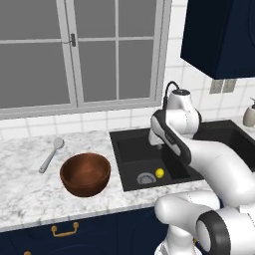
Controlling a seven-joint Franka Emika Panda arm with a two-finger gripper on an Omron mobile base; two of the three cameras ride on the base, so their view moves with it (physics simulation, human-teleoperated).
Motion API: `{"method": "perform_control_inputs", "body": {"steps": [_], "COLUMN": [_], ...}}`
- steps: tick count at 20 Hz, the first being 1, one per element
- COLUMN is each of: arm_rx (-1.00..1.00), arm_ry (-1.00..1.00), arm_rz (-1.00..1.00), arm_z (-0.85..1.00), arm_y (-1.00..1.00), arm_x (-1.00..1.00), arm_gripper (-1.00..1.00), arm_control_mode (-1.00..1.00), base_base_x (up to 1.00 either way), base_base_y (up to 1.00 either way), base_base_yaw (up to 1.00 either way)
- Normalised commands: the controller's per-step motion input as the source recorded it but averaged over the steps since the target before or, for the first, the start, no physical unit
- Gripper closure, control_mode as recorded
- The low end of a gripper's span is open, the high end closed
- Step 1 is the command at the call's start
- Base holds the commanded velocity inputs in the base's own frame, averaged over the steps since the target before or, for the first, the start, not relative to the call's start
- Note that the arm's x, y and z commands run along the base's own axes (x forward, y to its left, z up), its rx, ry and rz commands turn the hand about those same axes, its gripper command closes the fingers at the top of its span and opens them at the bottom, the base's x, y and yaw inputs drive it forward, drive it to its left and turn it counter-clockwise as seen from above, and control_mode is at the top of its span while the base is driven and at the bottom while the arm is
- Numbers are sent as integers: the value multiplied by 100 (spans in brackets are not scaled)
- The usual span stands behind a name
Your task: Pick the lemon from the sink and place it in the bowl. Then pick the bowl and place it in the microwave. Then close the microwave door and press the start button.
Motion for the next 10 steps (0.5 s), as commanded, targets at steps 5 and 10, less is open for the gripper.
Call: {"method": "perform_control_inputs", "body": {"steps": [5,10], "arm_rx": [0,0], "arm_ry": [0,-6], "arm_rz": [-13,1], "arm_z": [-71,-51], "arm_y": [-5,-6], "arm_x": [0,10], "arm_gripper": [-100,-100], "arm_control_mode": [-100,-100], "base_base_x": [0,0], "base_base_y": [0,0], "base_base_yaw": [0,0]}}
